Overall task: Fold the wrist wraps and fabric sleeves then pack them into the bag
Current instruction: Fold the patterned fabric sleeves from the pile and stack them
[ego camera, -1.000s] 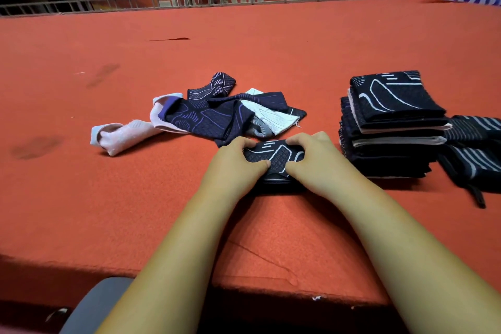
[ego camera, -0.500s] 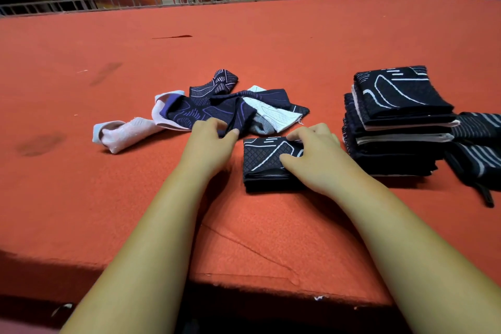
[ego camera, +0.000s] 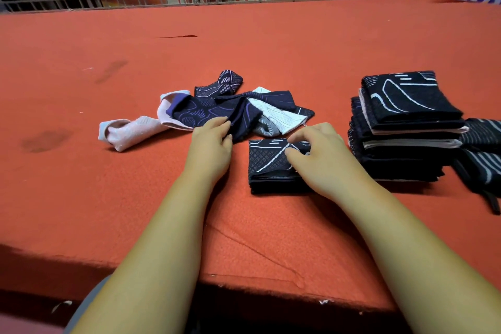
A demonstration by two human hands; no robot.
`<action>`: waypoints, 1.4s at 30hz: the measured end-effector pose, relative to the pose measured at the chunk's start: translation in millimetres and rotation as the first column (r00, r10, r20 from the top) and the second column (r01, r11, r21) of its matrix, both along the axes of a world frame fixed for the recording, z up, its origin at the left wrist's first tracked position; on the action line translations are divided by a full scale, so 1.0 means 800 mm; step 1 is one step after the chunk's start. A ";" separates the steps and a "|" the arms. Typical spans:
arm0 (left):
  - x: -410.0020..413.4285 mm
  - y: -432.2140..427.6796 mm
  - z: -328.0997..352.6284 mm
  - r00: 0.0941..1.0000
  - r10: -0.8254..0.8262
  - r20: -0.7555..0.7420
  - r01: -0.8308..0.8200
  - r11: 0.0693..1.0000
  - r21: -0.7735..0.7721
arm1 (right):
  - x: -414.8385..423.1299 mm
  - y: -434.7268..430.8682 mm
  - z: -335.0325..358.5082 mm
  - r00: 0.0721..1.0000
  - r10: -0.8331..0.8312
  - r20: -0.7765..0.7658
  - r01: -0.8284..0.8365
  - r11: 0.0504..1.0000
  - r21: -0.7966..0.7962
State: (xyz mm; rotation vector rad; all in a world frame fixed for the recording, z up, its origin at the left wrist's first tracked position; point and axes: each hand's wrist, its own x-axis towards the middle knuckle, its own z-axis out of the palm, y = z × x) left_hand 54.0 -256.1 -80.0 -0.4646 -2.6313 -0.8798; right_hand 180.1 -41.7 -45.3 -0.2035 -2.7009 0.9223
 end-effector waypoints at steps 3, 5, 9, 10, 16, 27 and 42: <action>0.009 -0.001 0.019 0.975 -0.020 -0.220 0.034 0.998 0.060 | 0.000 -0.002 0.004 0.998 -0.012 -0.061 0.011 1.000 -0.020; 0.027 0.008 0.035 0.957 -0.058 -0.285 0.101 0.985 0.139 | 0.002 -0.004 0.008 0.996 -0.011 -0.091 0.006 0.999 -0.045; 0.068 0.025 0.059 0.960 -0.105 -0.260 0.203 0.901 0.383 | 0.006 -0.009 0.015 0.995 -0.006 -0.102 -0.002 0.997 -0.082; 0.077 0.027 0.064 0.966 -0.110 -0.235 0.205 0.878 0.433 | 0.007 -0.010 0.016 0.994 0.000 -0.110 -0.013 0.994 -0.110; 0.107 0.033 0.105 0.953 -0.205 -0.225 0.304 0.623 0.721 | 0.013 -0.018 0.024 0.989 0.099 -0.110 -0.135 0.907 -0.398; 0.113 0.012 0.132 0.966 -0.255 -0.041 0.180 0.550 0.815 | 0.013 -0.043 0.026 0.958 0.146 -0.246 -0.286 0.498 -0.819; 0.108 -0.008 0.102 0.511 -0.809 0.290 0.264 0.469 0.843 | 0.000 -0.005 0.031 0.959 -0.279 -0.036 -0.009 0.099 -0.995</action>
